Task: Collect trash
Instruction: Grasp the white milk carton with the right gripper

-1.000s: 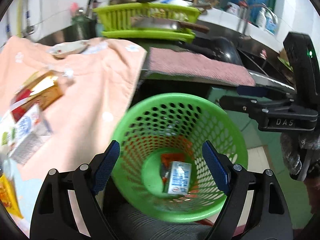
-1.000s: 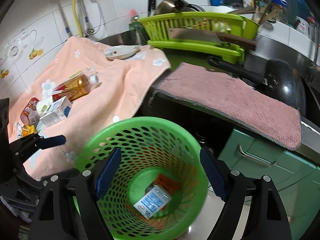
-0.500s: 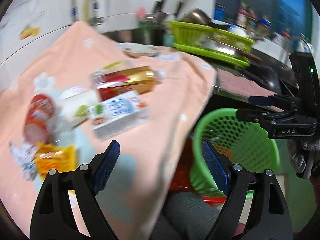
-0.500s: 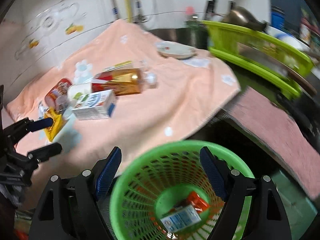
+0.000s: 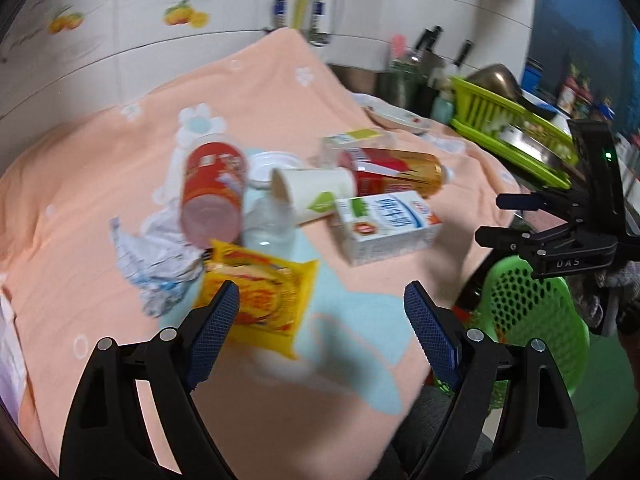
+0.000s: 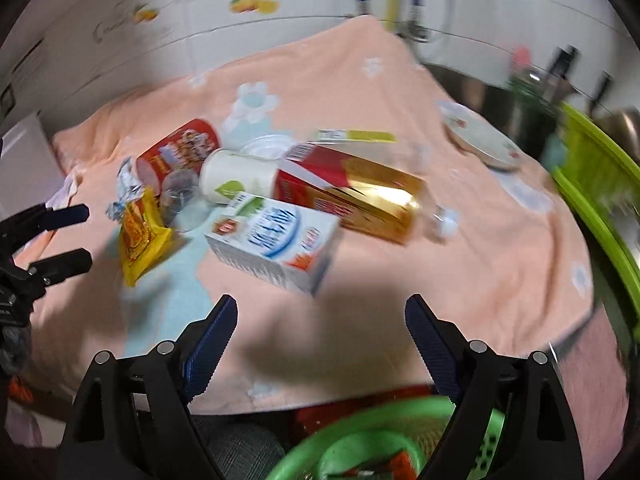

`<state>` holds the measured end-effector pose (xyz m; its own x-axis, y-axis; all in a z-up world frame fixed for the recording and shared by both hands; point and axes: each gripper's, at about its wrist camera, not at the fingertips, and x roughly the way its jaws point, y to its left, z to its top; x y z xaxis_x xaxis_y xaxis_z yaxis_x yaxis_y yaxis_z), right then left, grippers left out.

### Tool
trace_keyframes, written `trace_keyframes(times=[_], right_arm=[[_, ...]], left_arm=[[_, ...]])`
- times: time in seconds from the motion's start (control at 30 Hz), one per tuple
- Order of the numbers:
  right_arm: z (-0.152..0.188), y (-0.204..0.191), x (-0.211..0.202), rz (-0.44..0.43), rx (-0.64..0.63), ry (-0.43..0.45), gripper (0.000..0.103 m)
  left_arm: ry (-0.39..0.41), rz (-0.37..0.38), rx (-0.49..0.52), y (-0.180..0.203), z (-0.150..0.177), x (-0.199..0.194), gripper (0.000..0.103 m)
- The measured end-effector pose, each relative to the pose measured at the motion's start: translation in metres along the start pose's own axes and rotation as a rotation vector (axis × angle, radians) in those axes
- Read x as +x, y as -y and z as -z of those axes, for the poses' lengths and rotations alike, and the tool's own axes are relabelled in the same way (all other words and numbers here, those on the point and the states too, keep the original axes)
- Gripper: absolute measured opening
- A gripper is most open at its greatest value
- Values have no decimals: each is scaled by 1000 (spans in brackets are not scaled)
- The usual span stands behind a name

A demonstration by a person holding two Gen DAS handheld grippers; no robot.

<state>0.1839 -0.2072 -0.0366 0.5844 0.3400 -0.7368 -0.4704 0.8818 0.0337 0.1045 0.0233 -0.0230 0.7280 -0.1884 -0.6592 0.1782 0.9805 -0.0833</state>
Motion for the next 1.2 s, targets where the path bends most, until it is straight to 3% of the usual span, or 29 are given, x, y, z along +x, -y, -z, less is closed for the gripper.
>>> trace_keyframes(times=[0.53,0.8,1.2], right_arm=[[-58,-44,85,-176,-408,-115,85],[-71,-44,115,-269,-460,-186,87],[-61,-45,125,-302,-494,-264,85]], left_arm=[[-37,-115,-134,-58,18,-1,83],[-55,-140,-169,-71,26,1,83],[-89,-121,-177,-67,25,17,83]])
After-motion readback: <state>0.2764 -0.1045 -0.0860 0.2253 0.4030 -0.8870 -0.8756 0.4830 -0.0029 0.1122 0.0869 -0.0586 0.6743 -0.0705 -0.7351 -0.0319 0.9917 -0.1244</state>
